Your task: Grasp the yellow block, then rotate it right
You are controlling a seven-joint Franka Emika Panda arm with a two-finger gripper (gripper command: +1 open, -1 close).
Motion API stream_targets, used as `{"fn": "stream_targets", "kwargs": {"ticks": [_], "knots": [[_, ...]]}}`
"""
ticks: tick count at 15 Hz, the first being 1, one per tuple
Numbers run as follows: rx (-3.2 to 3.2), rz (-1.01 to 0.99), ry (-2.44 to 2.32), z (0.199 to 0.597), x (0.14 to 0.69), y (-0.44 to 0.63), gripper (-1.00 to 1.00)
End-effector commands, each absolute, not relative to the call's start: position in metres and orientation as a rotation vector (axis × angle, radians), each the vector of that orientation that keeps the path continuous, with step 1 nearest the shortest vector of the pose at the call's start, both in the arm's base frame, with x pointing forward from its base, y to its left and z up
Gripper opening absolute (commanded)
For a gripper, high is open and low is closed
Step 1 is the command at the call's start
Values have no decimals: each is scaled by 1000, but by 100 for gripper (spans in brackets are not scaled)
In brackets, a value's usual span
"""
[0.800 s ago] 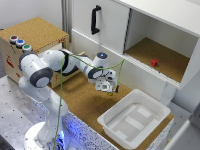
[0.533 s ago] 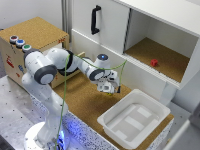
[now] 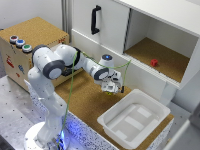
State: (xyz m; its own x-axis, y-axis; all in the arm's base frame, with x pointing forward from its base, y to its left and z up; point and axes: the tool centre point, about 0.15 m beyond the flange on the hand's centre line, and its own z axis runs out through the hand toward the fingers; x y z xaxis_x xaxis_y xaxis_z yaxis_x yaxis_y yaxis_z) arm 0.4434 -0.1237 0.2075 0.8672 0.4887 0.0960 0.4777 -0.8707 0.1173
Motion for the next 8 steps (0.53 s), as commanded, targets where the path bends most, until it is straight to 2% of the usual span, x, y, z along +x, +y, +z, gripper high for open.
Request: {"fn": "stream_targets", "kwargs": {"ticks": [1, 8], "knots": [[3058, 77, 771, 204, 470, -125, -100], [3021, 76, 788, 218, 461, -142, -100]]}}
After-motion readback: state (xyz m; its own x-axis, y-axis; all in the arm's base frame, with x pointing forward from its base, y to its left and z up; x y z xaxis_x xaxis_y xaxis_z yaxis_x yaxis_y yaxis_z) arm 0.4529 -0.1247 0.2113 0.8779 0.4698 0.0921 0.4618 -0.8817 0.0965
